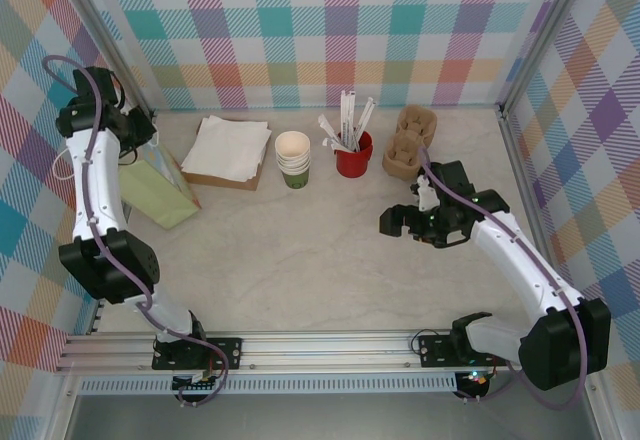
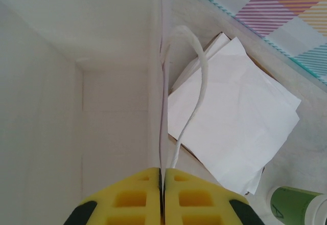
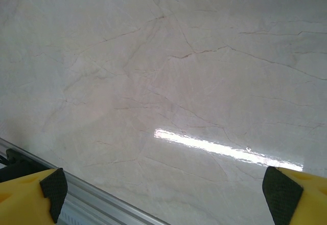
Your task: Pack the takeout coffee
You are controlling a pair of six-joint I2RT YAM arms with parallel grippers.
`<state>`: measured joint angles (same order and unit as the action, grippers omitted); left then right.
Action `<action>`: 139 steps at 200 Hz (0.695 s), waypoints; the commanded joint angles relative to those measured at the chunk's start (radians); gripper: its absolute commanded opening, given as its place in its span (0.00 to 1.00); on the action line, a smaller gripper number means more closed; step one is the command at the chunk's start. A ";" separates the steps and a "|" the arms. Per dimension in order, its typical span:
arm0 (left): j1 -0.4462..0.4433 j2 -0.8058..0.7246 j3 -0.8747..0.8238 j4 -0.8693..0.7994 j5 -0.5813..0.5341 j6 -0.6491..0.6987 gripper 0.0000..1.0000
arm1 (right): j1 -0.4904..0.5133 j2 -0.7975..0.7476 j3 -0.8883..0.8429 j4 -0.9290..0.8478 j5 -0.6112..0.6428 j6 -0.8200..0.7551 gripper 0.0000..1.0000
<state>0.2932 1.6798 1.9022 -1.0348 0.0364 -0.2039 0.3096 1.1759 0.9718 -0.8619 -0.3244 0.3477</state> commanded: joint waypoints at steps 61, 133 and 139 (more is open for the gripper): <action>-0.135 -0.198 -0.014 -0.108 -0.132 0.049 0.00 | 0.009 -0.026 0.033 -0.043 0.034 -0.026 1.00; -0.334 -0.396 -0.079 -0.167 -0.197 0.025 0.00 | 0.010 -0.042 0.043 -0.057 0.048 -0.021 1.00; -0.355 -0.409 -0.084 -0.175 -0.201 0.019 0.00 | 0.009 -0.042 0.046 -0.058 0.050 -0.021 1.00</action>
<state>0.0040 1.3354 1.8381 -1.1645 -0.1184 -0.1673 0.3103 1.1488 0.9859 -0.8993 -0.2832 0.3355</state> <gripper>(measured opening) 0.061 0.998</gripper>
